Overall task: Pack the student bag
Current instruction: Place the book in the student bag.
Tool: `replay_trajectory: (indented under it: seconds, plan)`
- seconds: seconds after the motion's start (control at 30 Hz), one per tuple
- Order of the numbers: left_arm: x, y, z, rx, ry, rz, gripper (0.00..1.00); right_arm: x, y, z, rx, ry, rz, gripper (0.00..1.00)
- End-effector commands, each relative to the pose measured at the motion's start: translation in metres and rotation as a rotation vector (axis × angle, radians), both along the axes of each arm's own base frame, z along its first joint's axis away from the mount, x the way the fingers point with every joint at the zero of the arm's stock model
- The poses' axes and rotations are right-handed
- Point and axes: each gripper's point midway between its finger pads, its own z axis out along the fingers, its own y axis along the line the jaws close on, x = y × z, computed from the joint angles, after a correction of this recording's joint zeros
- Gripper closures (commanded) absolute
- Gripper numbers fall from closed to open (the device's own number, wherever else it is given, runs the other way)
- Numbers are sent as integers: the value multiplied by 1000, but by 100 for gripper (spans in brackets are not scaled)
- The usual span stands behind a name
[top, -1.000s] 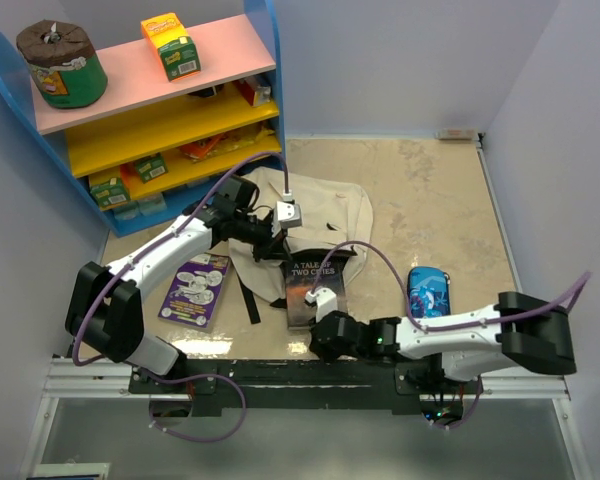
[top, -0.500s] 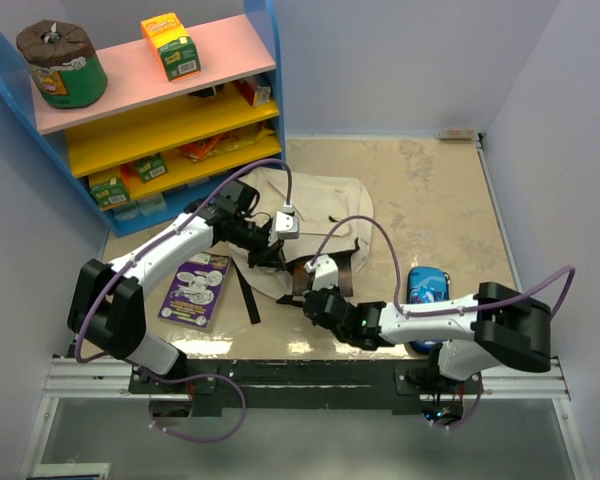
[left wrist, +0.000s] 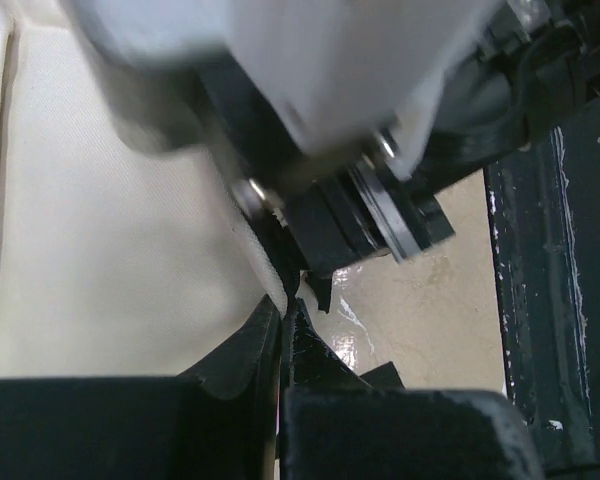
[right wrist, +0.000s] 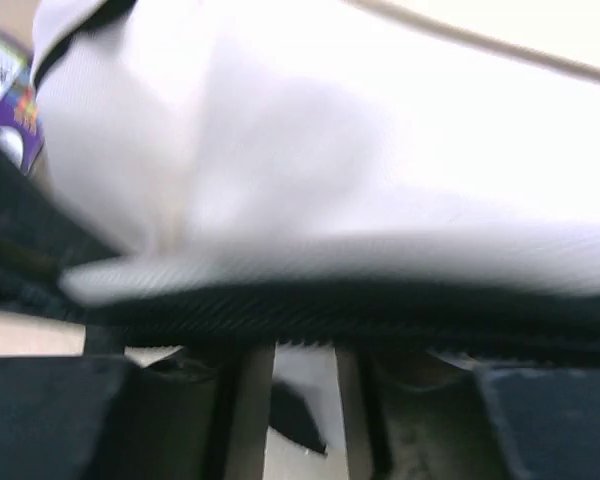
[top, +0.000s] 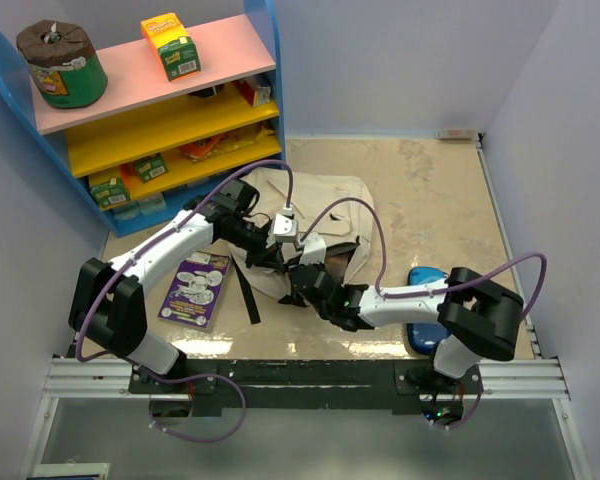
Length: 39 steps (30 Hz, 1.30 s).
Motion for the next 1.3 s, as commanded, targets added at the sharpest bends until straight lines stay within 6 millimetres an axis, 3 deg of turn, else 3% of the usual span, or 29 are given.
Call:
replay_trajectory:
  seconds: [0.0, 0.07, 0.13, 0.23, 0.3, 0.57, 0.73, 0.87, 0.93, 1.03, 1.27]
  plan:
    - [-11, -7, 15, -65, 42, -44, 100, 22, -14, 38, 156, -63, -109, 67]
    - [-9, -6, 17, -66, 35, -39, 100, 15, -27, 39, 149, -48, -120, 88]
    - [-8, -6, 19, -67, 26, -37, 100, 6, -44, 43, 169, -52, -112, 100]
    - [-6, -6, 20, -65, 18, -33, 100, -1, -61, 31, 126, -20, -138, 100]
    - [-3, -7, 20, -68, 18, -22, 100, -5, -62, 24, 114, 4, -128, 100]
    - [8, -12, 21, -74, 3, 9, 100, -22, -50, -8, 128, 79, -25, 100]
    - [10, -13, 18, -73, 9, 9, 100, -25, -44, -14, 173, 82, -4, 100]
    - [10, -14, 18, -78, 16, 8, 100, -16, -42, -30, 115, 85, -44, 100]
    - [9, -15, 20, -85, 18, 5, 100, -7, -44, -27, 106, 52, -92, 100]
    - [1, -14, 23, -100, 28, -23, 100, 11, -38, -17, 111, -7, -154, 100]
    - [-25, -7, 32, -107, 95, -99, 100, 54, 1, 26, 167, -162, -229, 100]
